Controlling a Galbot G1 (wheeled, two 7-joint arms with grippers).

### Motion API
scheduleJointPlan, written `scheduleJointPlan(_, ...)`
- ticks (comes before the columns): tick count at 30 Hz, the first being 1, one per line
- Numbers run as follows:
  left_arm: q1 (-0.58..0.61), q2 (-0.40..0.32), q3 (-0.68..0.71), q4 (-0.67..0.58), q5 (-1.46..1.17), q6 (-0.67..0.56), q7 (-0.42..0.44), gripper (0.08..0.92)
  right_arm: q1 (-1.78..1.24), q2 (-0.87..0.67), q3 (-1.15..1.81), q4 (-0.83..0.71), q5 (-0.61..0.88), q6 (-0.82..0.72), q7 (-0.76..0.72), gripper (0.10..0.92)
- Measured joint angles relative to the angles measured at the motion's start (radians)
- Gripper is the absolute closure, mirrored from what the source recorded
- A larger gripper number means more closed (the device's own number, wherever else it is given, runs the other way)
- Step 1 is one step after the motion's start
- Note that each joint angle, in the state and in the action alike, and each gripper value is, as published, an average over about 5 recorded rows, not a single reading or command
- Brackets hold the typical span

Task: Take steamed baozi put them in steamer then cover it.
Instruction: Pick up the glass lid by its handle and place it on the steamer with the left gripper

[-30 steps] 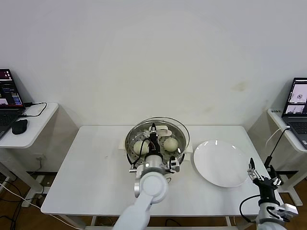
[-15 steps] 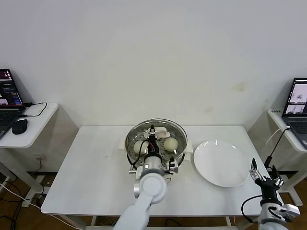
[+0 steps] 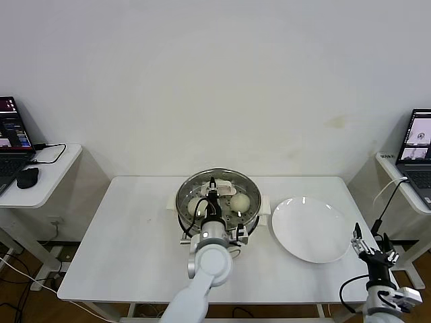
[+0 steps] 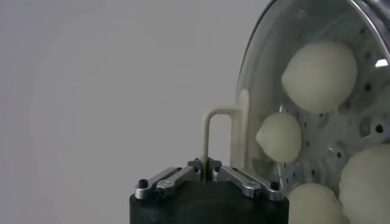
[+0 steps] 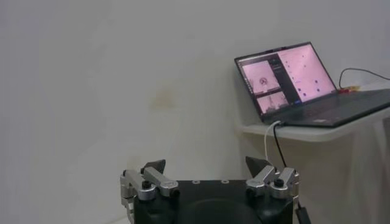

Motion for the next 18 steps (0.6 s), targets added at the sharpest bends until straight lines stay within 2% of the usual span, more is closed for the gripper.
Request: scheduleJointPlan(18, 0.005, -0.001, -0.004, 0.019, -0.011, -0.007, -0.024, 0.866, 0.001, 0.000, 0.006, -0.006, 0.003, 0.003, -0.002, 0.203)
